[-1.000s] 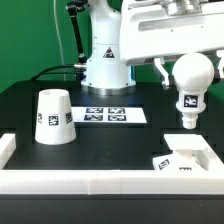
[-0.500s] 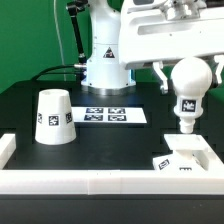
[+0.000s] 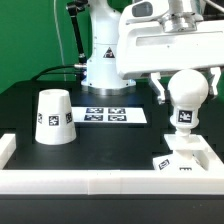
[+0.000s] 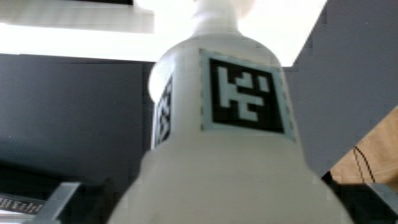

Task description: Assemble lamp

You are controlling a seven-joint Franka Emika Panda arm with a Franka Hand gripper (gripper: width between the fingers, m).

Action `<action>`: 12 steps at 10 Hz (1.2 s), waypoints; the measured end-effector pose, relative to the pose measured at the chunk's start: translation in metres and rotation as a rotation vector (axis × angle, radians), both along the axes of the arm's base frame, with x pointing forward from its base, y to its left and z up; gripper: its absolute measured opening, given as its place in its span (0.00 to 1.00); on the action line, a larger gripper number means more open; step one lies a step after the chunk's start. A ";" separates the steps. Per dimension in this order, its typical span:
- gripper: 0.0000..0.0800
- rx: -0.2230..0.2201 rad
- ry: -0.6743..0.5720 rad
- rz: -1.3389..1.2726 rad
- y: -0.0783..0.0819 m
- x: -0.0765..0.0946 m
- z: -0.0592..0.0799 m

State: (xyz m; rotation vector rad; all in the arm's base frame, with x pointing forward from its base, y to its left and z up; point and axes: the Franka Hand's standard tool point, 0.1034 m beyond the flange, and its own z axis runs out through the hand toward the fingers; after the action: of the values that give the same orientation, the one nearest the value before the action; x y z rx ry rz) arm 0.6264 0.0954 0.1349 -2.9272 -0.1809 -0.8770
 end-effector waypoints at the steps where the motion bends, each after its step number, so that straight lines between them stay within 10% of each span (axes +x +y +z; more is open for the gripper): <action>1: 0.72 0.000 -0.004 -0.001 0.000 0.000 0.000; 12: 0.72 -0.006 0.029 0.011 0.005 -0.017 -0.018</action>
Offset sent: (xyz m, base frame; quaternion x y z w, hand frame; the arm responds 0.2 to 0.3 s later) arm -0.0083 0.0017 0.0045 -0.0041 -0.0182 0.0004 0.9998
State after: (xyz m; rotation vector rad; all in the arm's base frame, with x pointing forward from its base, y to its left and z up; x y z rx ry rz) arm 0.6094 0.1004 0.1170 -2.9403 -0.1975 -0.8330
